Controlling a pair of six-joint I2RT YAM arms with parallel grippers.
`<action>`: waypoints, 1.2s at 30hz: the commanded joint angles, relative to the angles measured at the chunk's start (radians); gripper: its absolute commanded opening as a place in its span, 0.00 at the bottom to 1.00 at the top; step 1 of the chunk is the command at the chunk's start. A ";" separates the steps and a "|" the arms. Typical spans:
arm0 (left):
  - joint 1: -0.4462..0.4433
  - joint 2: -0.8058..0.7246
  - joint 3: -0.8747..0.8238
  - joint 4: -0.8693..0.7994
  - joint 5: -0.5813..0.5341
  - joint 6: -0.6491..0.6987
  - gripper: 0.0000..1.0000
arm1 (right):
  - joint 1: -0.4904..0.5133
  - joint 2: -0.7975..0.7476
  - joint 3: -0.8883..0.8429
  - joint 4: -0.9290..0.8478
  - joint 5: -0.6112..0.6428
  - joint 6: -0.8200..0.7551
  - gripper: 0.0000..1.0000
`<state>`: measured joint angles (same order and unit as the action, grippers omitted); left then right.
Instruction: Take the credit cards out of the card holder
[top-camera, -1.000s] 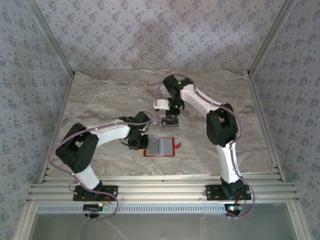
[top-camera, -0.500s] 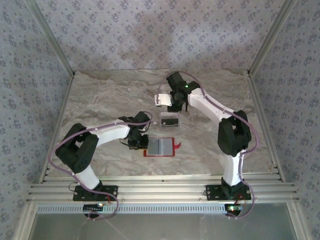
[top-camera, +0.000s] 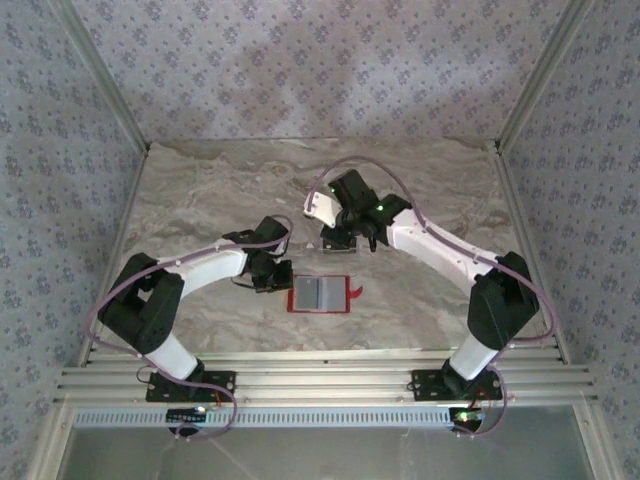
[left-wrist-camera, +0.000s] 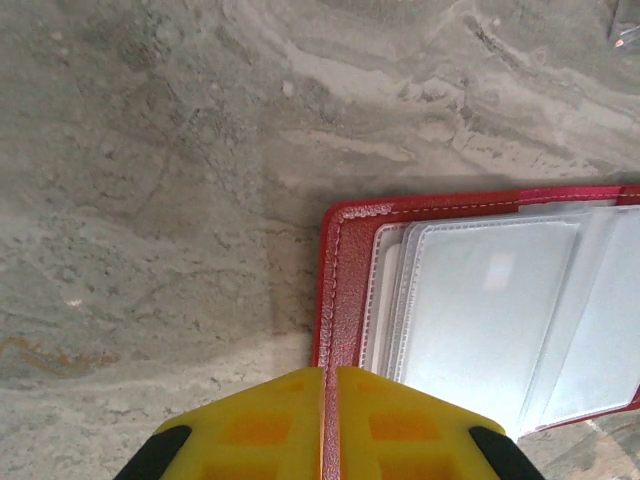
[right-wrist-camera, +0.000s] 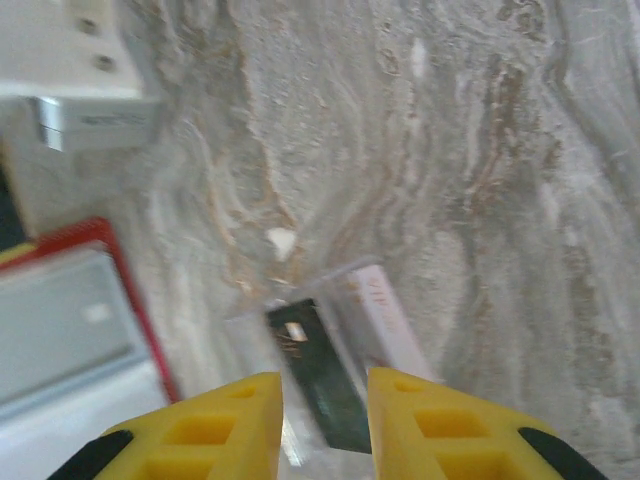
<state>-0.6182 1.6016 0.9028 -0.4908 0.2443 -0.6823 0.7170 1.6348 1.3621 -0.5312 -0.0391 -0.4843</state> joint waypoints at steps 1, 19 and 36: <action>0.012 -0.040 -0.021 0.023 0.031 -0.008 0.13 | 0.057 -0.053 -0.045 0.009 0.034 0.191 0.30; 0.041 -0.087 -0.112 0.121 0.067 -0.017 0.13 | 0.196 -0.114 -0.222 0.113 0.089 0.647 0.28; 0.086 -0.195 -0.153 0.139 0.018 -0.014 0.14 | 0.196 -0.110 -0.276 0.147 0.049 0.940 0.25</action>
<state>-0.5465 1.4429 0.7700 -0.3611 0.2752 -0.6930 0.9115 1.5383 1.1019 -0.4026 0.0242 0.3603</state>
